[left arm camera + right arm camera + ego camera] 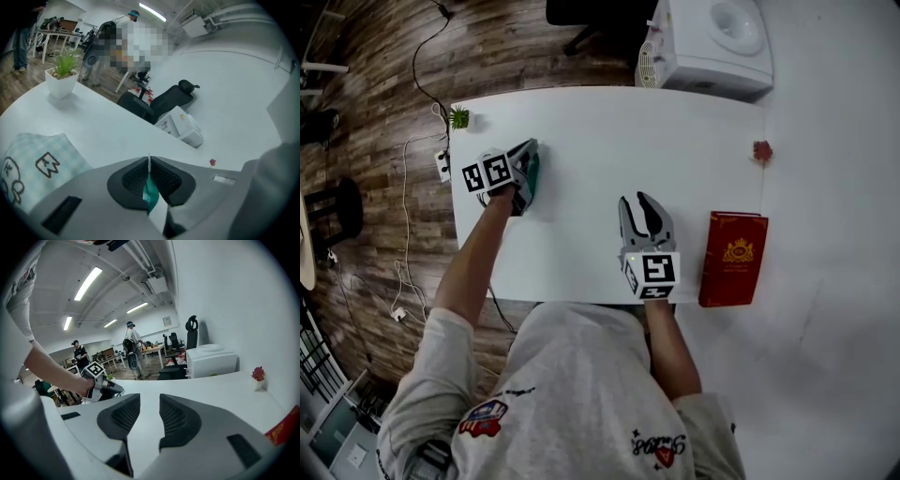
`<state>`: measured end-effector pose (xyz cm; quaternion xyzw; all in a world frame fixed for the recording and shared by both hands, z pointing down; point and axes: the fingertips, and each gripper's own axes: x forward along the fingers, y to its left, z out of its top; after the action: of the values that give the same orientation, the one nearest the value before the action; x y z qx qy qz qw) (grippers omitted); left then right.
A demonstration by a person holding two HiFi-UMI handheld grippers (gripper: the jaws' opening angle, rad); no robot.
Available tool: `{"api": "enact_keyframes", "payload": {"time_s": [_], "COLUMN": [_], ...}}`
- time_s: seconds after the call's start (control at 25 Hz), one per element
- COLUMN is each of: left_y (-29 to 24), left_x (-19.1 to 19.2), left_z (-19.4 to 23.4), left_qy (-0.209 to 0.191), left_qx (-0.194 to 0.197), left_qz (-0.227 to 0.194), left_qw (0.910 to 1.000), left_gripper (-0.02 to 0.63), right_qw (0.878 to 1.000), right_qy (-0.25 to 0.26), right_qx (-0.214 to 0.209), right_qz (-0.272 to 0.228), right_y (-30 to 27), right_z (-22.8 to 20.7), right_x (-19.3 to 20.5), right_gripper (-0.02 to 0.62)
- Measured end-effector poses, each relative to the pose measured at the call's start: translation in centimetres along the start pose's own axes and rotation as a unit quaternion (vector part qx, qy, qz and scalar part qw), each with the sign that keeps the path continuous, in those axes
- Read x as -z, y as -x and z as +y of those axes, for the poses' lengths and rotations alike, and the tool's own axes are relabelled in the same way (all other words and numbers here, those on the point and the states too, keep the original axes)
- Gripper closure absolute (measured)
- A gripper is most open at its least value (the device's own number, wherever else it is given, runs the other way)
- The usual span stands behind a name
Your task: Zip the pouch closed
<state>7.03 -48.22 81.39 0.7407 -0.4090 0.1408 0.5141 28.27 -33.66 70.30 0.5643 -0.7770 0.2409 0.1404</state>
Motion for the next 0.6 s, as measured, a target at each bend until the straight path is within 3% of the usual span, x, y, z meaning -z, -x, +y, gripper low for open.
{"api": "enact_keyframes", "payload": {"time_s": [0.28, 0.6], "left_y": [3.6, 10.9], "left_x": [-2.0, -5.2], "left_z": [-3.6, -7.0], "left_qy": [-0.031, -0.045], "left_qx": [0.078, 0.150], "left_qz": [-0.043, -0.124], "left_qw": [0.9955, 0.9799], "left_gripper": [0.591, 0.591], "right_qw": [1.000, 0.997], "right_qy": [0.011, 0.035], "right_qx": [-0.012, -0.024], "right_qz": [-0.022, -0.070], "right_y": [0.7, 2.7], "right_z": [2.8, 7.5], "right_x": [-1.6, -6.2], "right_gripper": [0.468, 0.457]}}
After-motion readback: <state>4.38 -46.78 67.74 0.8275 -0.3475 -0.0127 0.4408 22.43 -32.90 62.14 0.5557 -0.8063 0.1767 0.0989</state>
